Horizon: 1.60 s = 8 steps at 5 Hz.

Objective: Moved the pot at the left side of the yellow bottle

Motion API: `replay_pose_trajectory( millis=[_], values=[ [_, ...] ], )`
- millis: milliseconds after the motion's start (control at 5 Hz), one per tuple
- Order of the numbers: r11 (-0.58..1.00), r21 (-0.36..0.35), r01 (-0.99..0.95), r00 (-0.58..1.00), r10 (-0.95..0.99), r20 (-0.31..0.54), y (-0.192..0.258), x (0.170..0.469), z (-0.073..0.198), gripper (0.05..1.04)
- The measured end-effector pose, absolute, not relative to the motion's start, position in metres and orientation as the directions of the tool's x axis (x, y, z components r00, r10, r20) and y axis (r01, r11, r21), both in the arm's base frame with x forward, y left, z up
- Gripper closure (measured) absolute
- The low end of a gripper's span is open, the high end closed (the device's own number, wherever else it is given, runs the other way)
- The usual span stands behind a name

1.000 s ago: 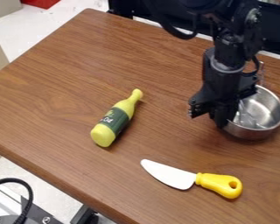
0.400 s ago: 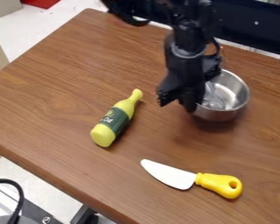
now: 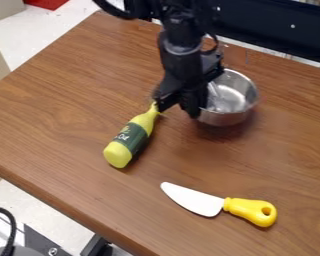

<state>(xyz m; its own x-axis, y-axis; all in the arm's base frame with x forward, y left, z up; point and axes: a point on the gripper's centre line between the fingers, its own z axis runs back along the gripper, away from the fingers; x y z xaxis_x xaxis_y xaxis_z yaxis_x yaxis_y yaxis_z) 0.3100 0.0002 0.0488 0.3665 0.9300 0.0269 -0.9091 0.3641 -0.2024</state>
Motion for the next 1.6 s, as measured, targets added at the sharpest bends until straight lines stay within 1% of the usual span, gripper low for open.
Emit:
replay_pose_trajectory(
  millis=[200, 400, 600, 800, 1200, 1400, 1600],
  values=[
    [0.308, -0.216, -0.926, 0.314, 0.949, 0.007, 0.008, 0.314, 0.054, 1.027],
    [0.209, -0.222, -0.952, 0.217, 0.976, -0.008, 0.01, 0.316, 0.055, 1.027],
    [0.05, -0.242, -0.969, 0.055, 0.998, -0.012, 0.013, 0.322, 0.058, 1.027],
    [-0.069, -0.262, -0.963, -0.068, 0.998, -0.014, 0.017, 0.328, 0.062, 1.027],
    [-0.157, -0.268, -0.95, -0.159, 0.987, -0.017, 0.045, 0.336, 0.056, 1.027],
    [-0.195, -0.269, -0.943, -0.193, 0.981, -0.037, 0.066, 0.339, 0.055, 1.027],
    [-0.187, -0.26, -0.947, -0.181, 0.982, -0.045, 0.084, 0.338, 0.054, 1.027]
  ],
)
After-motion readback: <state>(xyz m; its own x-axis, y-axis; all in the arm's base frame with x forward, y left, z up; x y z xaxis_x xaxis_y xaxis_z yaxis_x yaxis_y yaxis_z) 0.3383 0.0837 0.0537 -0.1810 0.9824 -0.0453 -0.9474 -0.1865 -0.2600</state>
